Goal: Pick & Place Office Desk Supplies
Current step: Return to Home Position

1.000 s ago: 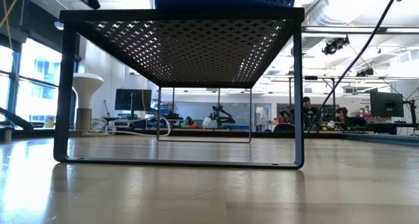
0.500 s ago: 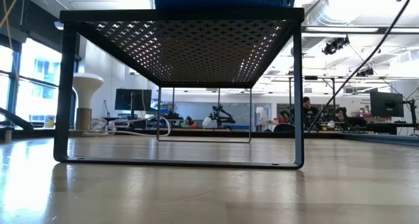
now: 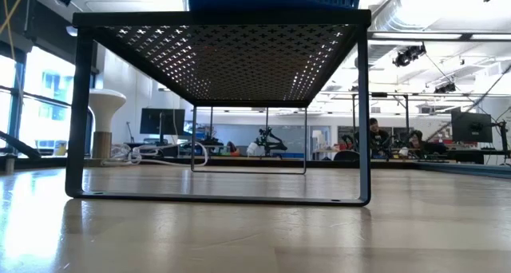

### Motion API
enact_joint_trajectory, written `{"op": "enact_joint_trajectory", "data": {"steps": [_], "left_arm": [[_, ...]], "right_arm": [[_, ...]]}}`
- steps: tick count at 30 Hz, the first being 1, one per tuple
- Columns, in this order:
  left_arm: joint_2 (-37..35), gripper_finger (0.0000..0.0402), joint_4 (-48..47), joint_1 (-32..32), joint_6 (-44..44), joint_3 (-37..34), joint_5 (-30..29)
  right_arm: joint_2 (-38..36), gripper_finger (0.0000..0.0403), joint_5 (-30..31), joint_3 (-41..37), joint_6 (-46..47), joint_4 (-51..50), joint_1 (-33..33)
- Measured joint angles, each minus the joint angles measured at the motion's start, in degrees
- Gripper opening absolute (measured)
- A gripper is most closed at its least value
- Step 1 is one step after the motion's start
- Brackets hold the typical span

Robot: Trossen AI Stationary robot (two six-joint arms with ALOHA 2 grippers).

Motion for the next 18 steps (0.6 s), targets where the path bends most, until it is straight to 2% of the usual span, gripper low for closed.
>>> {"op": "enact_joint_trajectory", "data": {"steps": [5,8,14,18], "left_arm": [[-5.7,0.0,21.3,0.8,12.3,-9.5,10.6],[-7.3,0.0,29.2,2.4,16.2,-15.2,16.6],[-7.1,0.0,36.6,8.4,12.1,-25.3,24.6],[-6.6,0.0,38.7,12.9,10.3,-29.4,33.6]], "right_arm": [[-9.4,0.0002,-7.8,-14.3,-5.9,14.6,-3.4],[-14.1,0.0002,-11.7,-20.9,-7.6,19.6,-6.4],[-21.9,0.0002,-18.3,-30.7,-7.6,25.0,-12.5],[-26.1,0.0002,-21.0,-36.5,-7.1,29.2,-14.5]]}}
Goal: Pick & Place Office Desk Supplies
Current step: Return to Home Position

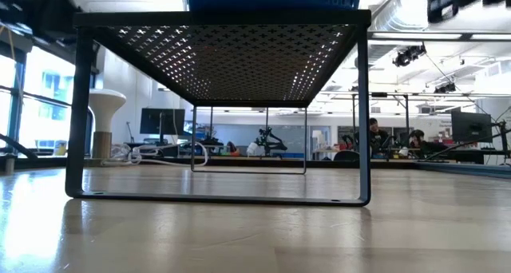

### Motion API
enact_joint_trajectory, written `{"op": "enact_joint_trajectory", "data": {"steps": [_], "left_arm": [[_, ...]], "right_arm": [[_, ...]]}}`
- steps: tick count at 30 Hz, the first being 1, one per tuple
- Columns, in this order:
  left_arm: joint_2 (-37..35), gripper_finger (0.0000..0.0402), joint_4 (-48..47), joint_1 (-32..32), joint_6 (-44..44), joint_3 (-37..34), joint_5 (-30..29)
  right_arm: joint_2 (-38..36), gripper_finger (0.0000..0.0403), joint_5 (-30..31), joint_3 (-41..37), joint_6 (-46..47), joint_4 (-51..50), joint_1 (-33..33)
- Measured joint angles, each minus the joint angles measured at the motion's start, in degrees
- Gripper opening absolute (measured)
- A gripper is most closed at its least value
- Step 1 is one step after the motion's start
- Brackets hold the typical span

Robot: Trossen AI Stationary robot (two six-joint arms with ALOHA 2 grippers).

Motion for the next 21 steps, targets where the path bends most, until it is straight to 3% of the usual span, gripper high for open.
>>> {"op": "enact_joint_trajectory", "data": {"steps": [8,14,21], "left_arm": [[-1.9,0.0,-2.5,1.5,-0.2,-0.6,11.4],[-6.2,0.0,-6.9,0.4,0.6,-0.6,11.1],[-10.5,0.0,-10.4,0.3,-0.1,-2.0,11.2]], "right_arm": [[-5.8,0.0002,-0.2,-10.2,5.0,4.3,-1.7],[-9.4,0.0002,1.2,-15.7,6.3,6.9,-1.7],[-12.3,0.0002,-0.5,-16.2,1.9,6.4,-1.7]]}}
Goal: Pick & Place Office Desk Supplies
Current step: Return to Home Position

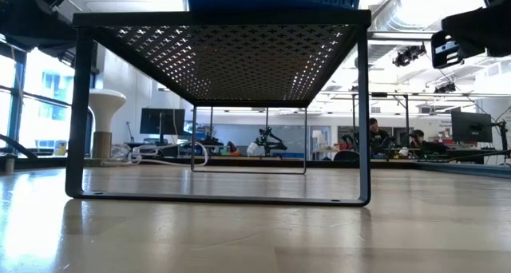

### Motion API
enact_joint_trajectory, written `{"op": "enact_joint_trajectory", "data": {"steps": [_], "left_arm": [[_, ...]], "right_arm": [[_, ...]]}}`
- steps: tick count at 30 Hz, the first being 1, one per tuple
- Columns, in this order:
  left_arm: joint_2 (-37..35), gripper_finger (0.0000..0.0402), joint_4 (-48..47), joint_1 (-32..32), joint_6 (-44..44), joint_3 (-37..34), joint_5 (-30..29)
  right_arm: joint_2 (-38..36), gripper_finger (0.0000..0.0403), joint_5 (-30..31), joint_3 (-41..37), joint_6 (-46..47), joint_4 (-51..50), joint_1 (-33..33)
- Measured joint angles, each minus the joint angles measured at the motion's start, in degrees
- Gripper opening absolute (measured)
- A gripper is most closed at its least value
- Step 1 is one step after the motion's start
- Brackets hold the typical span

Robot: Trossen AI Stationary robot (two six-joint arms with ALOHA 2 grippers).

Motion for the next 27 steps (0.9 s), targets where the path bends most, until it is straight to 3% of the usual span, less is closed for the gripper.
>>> {"op": "enact_joint_trajectory", "data": {"steps": [7,27], "left_arm": [[-4.3,0.0,0.7,0.0,2.8,-3.3,0.0],[-5.5,0.0,7.1,0.0,8.8,-9.4,1.2]], "right_arm": [[-1.1,0.0002,-4.8,0.0,1.5,-3.1,0.0],[-1.7,0.0002,-1.3,-3.3,1.4,-1.4,0.0]]}}
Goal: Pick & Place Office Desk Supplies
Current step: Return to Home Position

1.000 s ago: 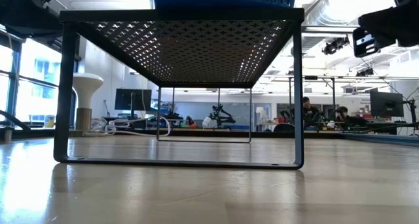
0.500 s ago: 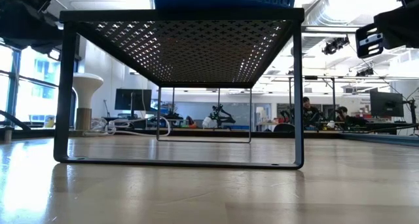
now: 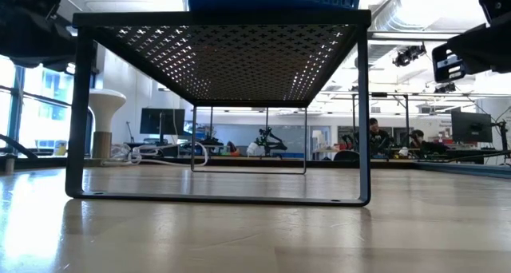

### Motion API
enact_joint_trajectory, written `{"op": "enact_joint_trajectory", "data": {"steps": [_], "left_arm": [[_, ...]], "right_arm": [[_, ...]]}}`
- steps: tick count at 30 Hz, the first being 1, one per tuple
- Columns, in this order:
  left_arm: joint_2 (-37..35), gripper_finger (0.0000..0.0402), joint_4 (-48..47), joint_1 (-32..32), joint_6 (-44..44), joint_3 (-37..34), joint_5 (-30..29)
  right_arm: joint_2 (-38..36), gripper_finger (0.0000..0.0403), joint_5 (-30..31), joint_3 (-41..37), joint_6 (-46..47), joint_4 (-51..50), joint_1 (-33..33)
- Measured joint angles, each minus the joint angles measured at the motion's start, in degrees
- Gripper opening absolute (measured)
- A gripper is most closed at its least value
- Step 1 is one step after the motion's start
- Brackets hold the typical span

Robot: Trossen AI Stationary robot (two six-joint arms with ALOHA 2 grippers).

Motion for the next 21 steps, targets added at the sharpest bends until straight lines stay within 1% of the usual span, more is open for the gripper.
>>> {"op": "enact_joint_trajectory", "data": {"steps": [4,7,9,10,11,13,18,21], "left_arm": [[0.3,0.0,0.2,0.0,2.5,-0.1,-0.3],[0.3,0.0,0.2,0.0,4.0,-0.1,-1.1],[0.5,0.0,0.0,0.1,1.8,-0.3,0.6],[1.1,0.0,0.0,0.1,1.6,-0.3,2.8],[1.7,0.0,-0.3,0.1,2.6,-0.3,5.3],[3.0,0.0,-0.1,0.0,4.6,-0.4,8.1],[5.5,0.0,3.0,0.7,3.2,-1.2,7.9],[6.3,0.0,4.9,1.6,4.4,-1.8,7.9]], "right_arm": [[0.0,0.0002,4.5,0.0,2.0,0.1,0.0],[0.1,0.0002,5.6,0.0,5.4,0.1,0.0],[0.4,0.0002,5.5,0.0,7.5,0.1,0.0],[0.6,0.0002,4.7,0.0,8.2,0.1,0.0],[0.9,0.0002,4.1,0.0,8.7,-0.1,0.0],[1.7,0.0002,4.1,0.0,10.4,-0.1,0.0],[3.1,0.0002,3.3,-0.1,10.5,-0.3,0.0],[3.0,0.0002,4.0,-0.1,9.2,-0.3,0.0]]}}
